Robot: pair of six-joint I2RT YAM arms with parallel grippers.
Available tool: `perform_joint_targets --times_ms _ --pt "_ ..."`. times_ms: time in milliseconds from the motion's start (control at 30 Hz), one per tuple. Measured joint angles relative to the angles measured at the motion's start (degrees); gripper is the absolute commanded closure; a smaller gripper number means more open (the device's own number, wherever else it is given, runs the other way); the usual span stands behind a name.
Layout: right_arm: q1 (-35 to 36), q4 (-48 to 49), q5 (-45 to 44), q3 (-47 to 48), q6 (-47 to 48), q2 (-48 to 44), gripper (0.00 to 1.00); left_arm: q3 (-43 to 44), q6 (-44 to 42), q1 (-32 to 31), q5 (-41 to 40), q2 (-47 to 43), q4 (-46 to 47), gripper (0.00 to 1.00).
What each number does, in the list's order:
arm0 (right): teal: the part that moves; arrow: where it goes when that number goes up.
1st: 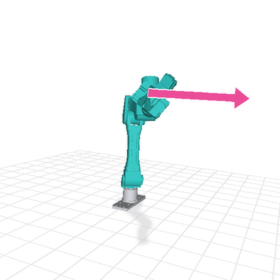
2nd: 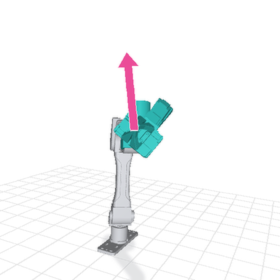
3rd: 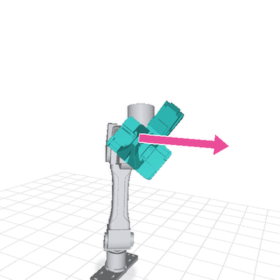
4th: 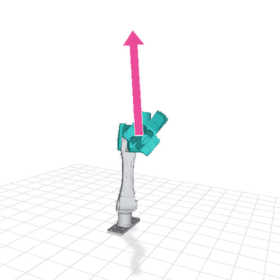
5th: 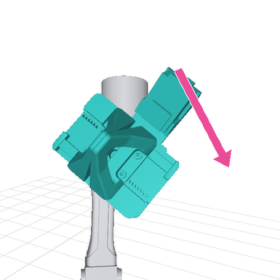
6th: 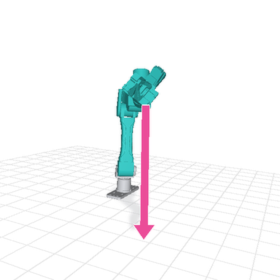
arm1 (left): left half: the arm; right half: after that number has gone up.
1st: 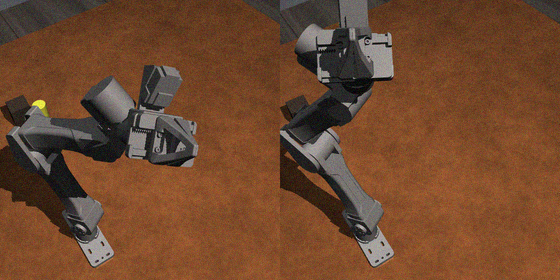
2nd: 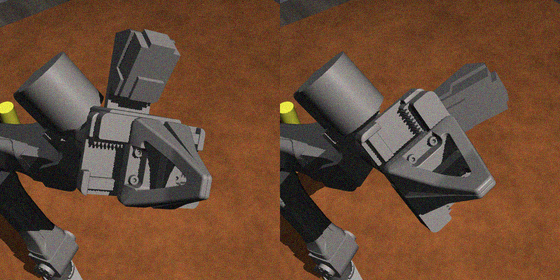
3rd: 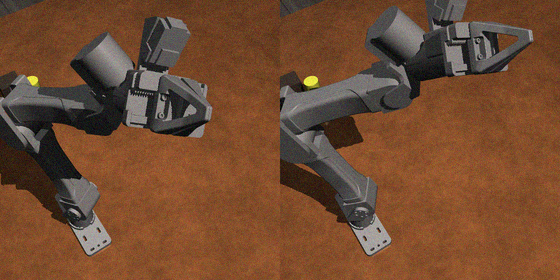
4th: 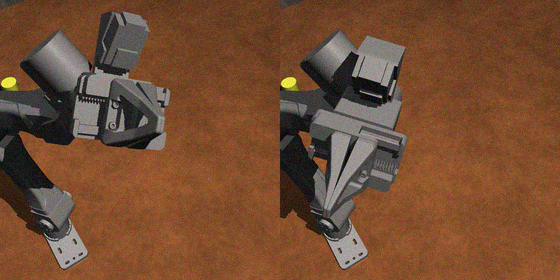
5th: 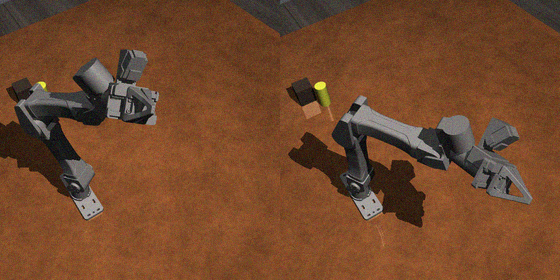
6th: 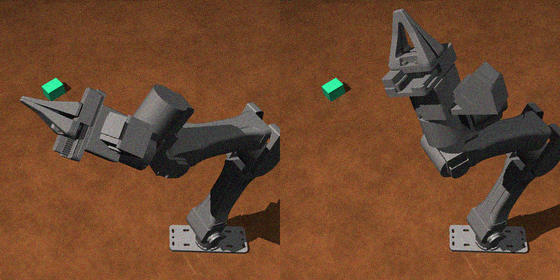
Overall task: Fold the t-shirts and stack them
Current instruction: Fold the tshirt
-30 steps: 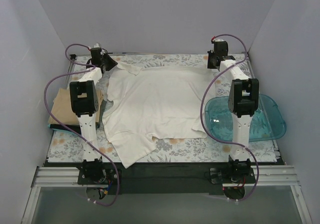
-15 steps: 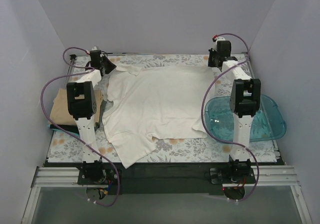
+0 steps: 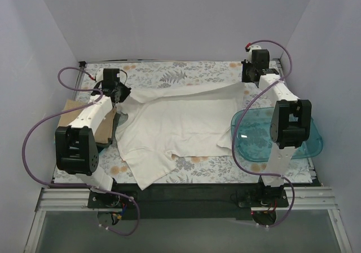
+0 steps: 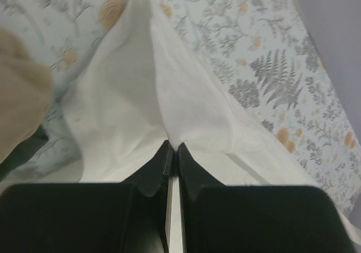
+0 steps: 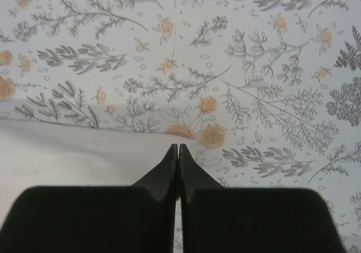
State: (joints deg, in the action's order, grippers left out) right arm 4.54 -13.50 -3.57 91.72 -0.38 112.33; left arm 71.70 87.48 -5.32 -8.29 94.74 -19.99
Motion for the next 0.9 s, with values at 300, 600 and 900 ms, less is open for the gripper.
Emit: perform_joint_targets --times_ms 300,600,900 --pt "-0.15 -4.63 -0.57 -8.74 2.64 -3.67 0.96 -11.52 4.33 -0.24 -3.37 -9.94 -7.52 1.0" --pt "-0.37 -7.39 -0.48 -11.28 3.85 -4.33 0.49 -13.09 5.55 -0.48 -3.78 -10.34 -12.7 0.45" --pt "-0.39 -9.27 4.2 -8.37 3.82 -5.09 0.45 -7.91 5.18 -0.61 -4.31 -11.52 -16.92 0.11"
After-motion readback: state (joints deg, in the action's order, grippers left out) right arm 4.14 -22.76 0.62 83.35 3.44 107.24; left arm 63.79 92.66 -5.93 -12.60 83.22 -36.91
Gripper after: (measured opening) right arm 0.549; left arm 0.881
